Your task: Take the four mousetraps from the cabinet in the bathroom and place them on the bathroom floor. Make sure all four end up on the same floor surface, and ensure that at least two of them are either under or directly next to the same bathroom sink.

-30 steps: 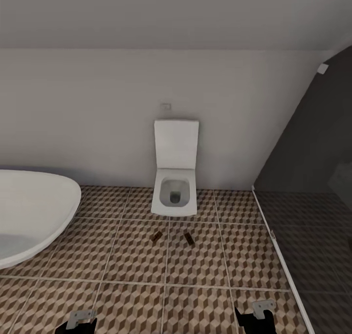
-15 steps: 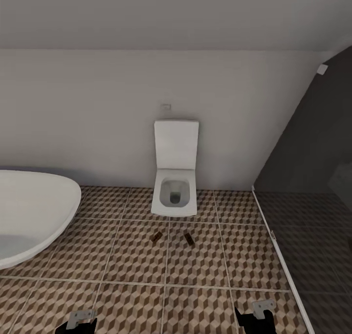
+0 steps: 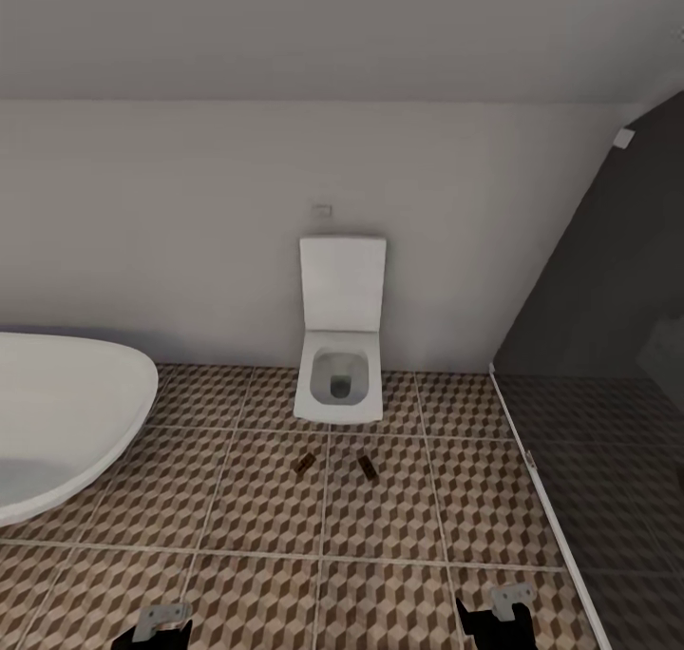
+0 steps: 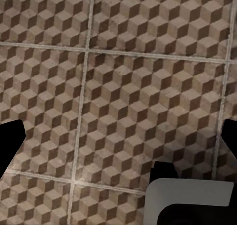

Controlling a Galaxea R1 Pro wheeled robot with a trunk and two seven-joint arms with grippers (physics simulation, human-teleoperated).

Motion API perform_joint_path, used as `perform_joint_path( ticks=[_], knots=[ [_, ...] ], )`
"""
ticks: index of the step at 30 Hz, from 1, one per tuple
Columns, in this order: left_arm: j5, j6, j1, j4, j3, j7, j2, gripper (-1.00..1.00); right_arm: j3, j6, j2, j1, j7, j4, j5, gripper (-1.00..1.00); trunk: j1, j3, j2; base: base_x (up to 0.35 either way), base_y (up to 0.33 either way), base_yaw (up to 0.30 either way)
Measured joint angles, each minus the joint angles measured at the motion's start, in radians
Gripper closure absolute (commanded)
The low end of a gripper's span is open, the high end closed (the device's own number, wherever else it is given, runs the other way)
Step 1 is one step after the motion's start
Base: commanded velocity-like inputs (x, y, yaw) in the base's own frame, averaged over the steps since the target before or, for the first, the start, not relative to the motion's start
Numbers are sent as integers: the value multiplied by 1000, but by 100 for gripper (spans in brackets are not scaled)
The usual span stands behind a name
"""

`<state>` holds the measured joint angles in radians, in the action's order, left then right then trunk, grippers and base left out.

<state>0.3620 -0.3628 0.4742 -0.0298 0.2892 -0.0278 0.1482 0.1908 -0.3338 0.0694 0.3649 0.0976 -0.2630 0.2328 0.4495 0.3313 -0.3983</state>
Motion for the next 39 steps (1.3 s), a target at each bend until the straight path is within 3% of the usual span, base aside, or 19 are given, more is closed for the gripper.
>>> perform_joint_path(
  ticks=[39],
  knots=[
    [0,0,0,-2,0,0,-2,-100,0,0,0,-1,0,0,0,-100,0,-41,0,0,0,0]
  ],
)
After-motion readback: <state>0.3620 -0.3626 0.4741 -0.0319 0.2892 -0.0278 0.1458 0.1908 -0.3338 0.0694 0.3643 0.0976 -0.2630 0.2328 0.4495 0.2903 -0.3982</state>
